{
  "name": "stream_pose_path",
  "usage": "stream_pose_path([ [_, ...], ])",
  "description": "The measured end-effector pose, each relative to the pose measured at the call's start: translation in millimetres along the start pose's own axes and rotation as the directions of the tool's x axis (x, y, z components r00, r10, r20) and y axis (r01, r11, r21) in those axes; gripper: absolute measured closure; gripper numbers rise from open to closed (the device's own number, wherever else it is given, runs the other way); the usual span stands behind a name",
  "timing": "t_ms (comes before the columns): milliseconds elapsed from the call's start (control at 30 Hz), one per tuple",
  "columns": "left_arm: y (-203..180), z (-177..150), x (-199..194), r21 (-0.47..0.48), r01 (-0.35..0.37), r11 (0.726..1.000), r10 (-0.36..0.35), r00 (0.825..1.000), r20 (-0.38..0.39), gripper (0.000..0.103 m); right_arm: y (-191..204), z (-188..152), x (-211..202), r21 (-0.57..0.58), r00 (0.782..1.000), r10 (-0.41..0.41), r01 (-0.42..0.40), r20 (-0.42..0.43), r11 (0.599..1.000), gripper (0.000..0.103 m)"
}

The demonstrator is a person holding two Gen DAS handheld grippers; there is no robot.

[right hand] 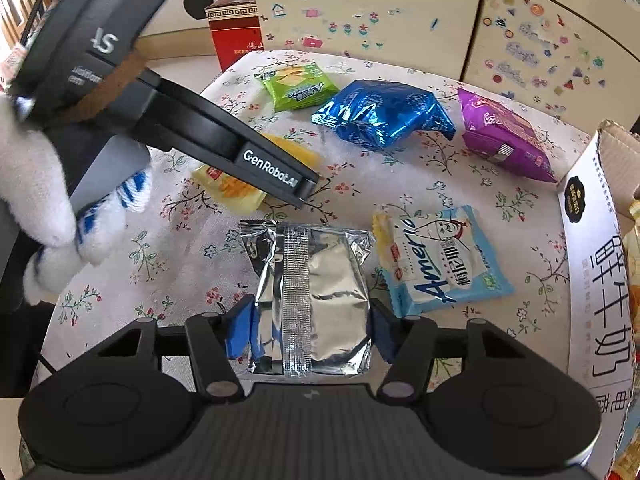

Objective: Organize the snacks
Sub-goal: 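Grasp the yellow waffle packet with the left tool while the right tool grasps the silver foil packet, then lift both packets and carry them over the cardboard box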

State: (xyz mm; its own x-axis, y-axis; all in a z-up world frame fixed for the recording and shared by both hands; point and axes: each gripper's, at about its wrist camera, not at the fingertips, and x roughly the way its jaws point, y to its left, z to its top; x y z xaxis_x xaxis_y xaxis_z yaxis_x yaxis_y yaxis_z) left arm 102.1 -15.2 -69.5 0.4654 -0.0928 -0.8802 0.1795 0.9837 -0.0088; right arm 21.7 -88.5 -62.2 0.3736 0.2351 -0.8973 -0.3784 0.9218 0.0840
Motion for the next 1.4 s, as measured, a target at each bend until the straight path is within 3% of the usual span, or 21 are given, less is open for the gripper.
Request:
stream_pose_path([
  [267,-7.5,-1.4,-8.6,0.054,0.006,0.999,-0.008,0.999,0.033,0.050,-8.2,3.5,-15.0,0.005,0.999,-0.003,0.003,0.038,1.000,0.037],
  [800,-5.7,-1.2,-33.3,0.104,-0.050,0.993,0.035,0.990,0.139,0.050,-19.7,10.0,-33.0,0.018,0.994,-0.037,0.036,0.102,0.999,0.037],
  [967,-7.4,0.6,-40.9,0.114,-0.090,0.989,0.068,0.981,0.181,0.050,-25.7,11.7,-42.6,0.042,0.990,-0.061,0.056,0.130,0.998,0.037],
  [1400,-20.2,8.4,-63.3,0.119,-0.091,0.989,0.056,0.962,0.266,0.050,-45.0,16.0,-63.1,0.102,0.974,-0.135,0.118,0.184,0.988,0.037],
])
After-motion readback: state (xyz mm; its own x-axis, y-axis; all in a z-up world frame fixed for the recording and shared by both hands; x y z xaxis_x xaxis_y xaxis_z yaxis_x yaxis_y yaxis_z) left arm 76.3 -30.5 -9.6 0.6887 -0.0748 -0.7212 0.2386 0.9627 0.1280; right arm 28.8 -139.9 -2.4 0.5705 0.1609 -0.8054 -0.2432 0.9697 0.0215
